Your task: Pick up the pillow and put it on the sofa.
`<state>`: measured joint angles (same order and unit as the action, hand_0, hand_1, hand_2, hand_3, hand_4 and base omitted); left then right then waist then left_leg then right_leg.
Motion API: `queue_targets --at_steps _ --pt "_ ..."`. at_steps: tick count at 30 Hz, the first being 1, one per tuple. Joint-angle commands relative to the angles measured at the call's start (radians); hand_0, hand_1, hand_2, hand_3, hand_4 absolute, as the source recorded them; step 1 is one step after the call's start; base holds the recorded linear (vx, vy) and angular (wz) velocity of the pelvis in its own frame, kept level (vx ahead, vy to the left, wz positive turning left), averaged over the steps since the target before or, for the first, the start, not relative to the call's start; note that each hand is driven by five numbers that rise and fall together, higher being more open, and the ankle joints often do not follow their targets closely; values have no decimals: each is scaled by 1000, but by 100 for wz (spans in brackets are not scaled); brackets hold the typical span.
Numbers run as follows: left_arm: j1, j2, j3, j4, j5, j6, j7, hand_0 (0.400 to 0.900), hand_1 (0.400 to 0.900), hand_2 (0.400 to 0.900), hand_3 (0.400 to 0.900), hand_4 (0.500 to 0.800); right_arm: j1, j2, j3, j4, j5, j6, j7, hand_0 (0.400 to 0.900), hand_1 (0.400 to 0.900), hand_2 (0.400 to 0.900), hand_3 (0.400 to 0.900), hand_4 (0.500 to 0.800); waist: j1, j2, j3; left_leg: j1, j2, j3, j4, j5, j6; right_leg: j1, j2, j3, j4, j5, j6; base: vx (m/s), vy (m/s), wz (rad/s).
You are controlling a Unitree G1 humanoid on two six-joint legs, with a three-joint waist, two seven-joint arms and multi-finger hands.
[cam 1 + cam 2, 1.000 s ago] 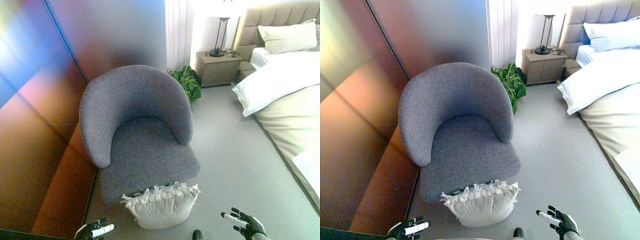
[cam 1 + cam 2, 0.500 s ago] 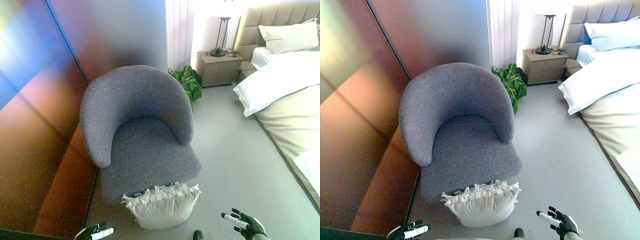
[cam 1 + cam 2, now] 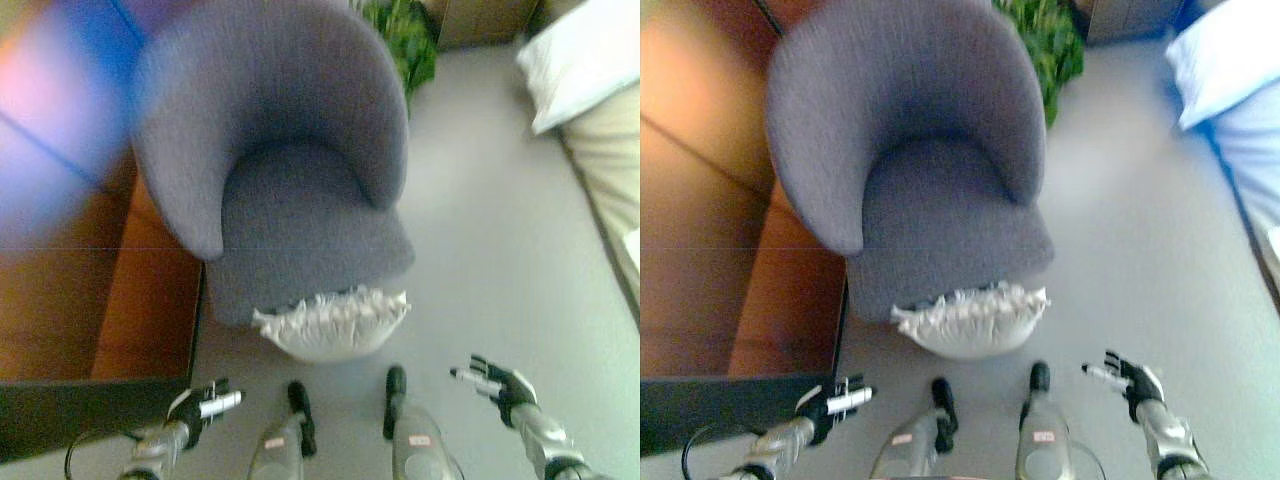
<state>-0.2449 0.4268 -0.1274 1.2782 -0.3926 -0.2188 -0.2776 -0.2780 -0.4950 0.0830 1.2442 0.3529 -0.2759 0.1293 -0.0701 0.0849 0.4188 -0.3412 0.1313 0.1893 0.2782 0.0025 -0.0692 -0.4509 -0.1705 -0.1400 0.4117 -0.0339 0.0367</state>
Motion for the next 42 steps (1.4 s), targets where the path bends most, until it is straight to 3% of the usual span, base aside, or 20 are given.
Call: queue_targets --at_steps 1,8,14,15,16,25,32,42 --pt "20 66 -10 -29 -60 -30 15 900 900 900 900 800 -45 -35 36 -85 81 -77 -51 900 900 900 900 800 -5 -22 20 -142 14 -57 195 -91 1 -40 7 6 73 -96 -24 -196 -112 24" --pt "-19 126 0 -68 -90 -22 40 900 900 900 900 800 -170 -95 74 -175 103 -79 -80 900 900 900 900 800 16 -27 98 -387 -6 -94 409 -151 36 -282 1 19 292 -122 -36 -151 -100 15" --pt "-36 142 -23 -122 -120 4 59 900 900 900 900 800 -268 -164 130 -224 58 -58 -49 900 900 900 900 800 38 -16 101 -561 -21 -115 545 -187 55 -453 3 22 418 -137 -45 -58 -60 10" --pt "-36 145 -31 -123 -124 8 60 900 900 900 900 800 -287 -174 145 -235 45 -46 -51 900 900 900 900 800 42 -14 101 -578 -26 -127 586 -233 50 -473 3 30 461 -177 -36 35 -37 4" --pt "-34 148 -38 -132 -136 12 63 900 900 900 900 800 -319 -191 166 -245 48 -32 -44 900 900 900 900 800 47 -10 101 -608 -28 -132 605 -236 50 -504 4 31 478 -176 -38 44 -23 2" --pt "-10 158 -34 -174 -181 -4 59 900 900 900 900 800 -491 -220 240 -250 104 -6 -8 900 900 900 900 800 83 6 101 -720 -49 -146 678 -255 56 -624 10 21 563 -189 -55 -27 -47 8" --pt "13 160 -15 -176 -203 -46 40 900 900 900 900 800 -593 -218 268 -194 134 12 29 900 900 900 900 800 109 26 101 -769 -72 -160 728 -278 60 -688 11 22 651 -229 -70 3 -38 15" --pt "59 151 -21 -196 -216 -74 -16 900 900 900 900 800 -702 -218 333 -144 120 40 96 900 900 900 900 800 147 56 101 -764 -93 -163 717 -265 54 -690 11 12 686 -255 -84 44 -14 15"
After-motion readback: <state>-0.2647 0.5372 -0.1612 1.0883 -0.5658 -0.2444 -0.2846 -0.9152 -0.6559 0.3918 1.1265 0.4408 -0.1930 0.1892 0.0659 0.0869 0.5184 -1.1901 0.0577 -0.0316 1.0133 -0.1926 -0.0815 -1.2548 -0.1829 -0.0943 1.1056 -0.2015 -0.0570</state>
